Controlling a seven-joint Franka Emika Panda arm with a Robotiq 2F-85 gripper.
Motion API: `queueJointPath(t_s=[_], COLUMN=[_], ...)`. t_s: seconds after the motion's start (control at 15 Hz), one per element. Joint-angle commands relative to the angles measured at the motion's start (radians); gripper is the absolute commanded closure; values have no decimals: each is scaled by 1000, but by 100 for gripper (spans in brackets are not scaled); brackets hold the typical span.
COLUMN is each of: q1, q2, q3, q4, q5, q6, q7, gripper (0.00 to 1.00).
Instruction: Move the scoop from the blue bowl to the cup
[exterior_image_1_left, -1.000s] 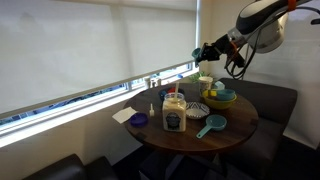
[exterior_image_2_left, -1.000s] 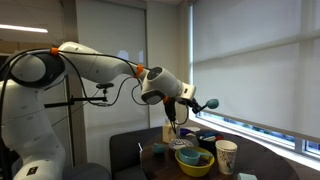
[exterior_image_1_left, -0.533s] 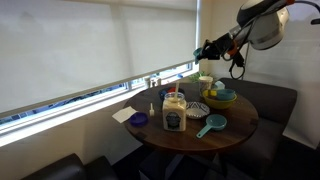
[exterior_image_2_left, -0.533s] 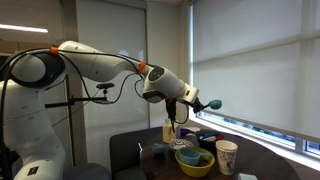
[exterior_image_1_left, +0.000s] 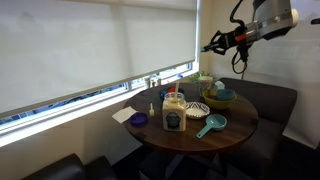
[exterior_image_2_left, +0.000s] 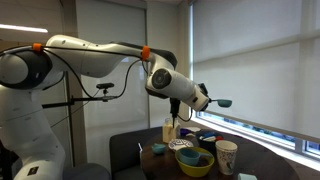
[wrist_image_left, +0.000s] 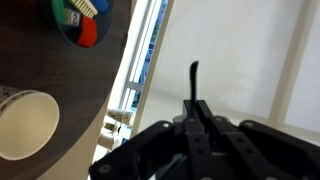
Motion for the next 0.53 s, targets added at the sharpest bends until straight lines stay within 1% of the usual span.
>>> queueJointPath(t_s=[0.0, 0.13, 0.2, 0.33, 0.47], q1=[7, 7, -72, -106, -136], q2=[49, 95, 121, 161, 198], q3=[-58, -79, -18, -10, 4], q4=[14, 15, 14, 8, 2], q5=[181, 251, 288, 325, 335], q6=[-137, -227, -281, -356, -421], q7=[-18, 6, 24, 71, 138], gripper=[98, 98, 98, 98, 98])
